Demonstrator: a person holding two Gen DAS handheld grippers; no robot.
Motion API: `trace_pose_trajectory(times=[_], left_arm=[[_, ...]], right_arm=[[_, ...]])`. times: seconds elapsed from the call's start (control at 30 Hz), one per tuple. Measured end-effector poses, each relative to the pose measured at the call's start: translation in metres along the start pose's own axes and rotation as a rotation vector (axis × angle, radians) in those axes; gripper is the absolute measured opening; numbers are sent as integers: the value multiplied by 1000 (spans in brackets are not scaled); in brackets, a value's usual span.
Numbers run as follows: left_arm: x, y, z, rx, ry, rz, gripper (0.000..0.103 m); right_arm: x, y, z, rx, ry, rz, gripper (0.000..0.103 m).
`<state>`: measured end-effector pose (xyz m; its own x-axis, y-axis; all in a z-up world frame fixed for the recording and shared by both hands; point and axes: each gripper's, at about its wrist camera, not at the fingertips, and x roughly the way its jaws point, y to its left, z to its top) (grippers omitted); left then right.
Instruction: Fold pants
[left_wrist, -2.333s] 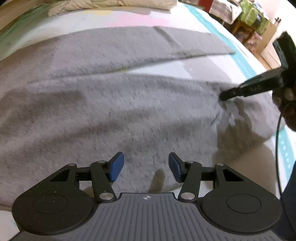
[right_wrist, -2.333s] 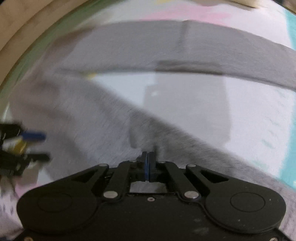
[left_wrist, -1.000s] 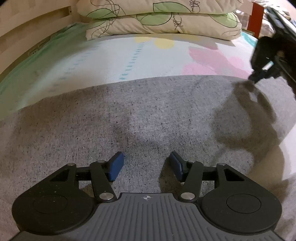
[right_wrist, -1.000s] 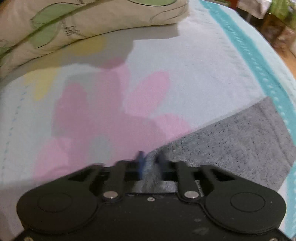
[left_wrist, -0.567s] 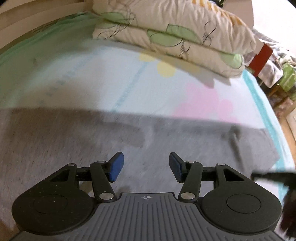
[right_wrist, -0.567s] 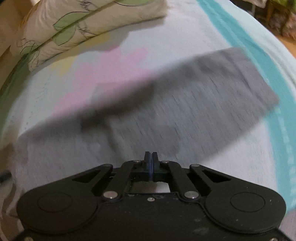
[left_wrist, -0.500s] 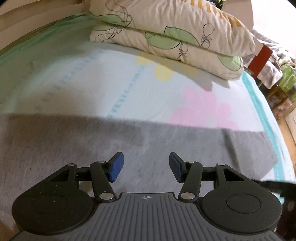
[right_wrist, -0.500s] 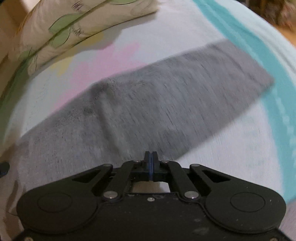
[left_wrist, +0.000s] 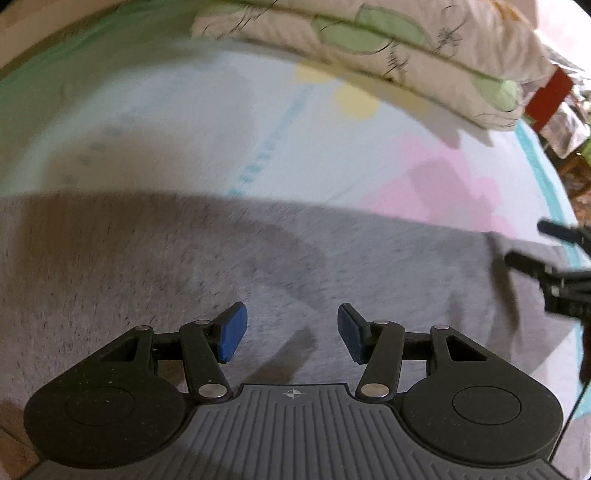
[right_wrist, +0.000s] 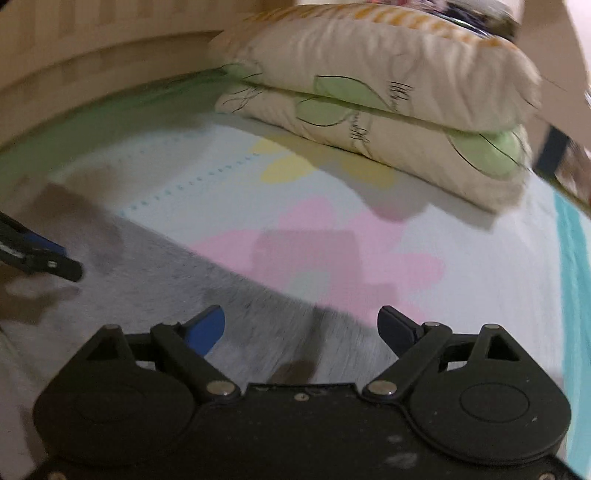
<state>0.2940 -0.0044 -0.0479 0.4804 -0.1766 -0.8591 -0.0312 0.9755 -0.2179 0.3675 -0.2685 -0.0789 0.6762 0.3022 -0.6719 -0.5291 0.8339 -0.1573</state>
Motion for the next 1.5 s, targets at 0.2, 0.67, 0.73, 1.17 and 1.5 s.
trace_pose_trajectory(times=[0.2, 0.67, 0.73, 1.17, 1.5], left_arm=[[6, 3, -8, 64, -10, -11, 52], [-15, -3, 2, 52, -39, -81, 53], [-20, -8, 8, 43, -53, -90, 53], [-4, -20, 36, -164, 21, -132, 55], [-21, -23, 19, -139, -35, -15, 54]], right_arm=[[38, -18, 1, -92, 103, 125, 84], [4, -9, -14, -112, 140, 225, 6], [-9, -2, -20, -139, 138, 243, 6], [-64, 46, -80, -219, 98, 221, 5], [-64, 45, -90, -165, 63, 203, 6]])
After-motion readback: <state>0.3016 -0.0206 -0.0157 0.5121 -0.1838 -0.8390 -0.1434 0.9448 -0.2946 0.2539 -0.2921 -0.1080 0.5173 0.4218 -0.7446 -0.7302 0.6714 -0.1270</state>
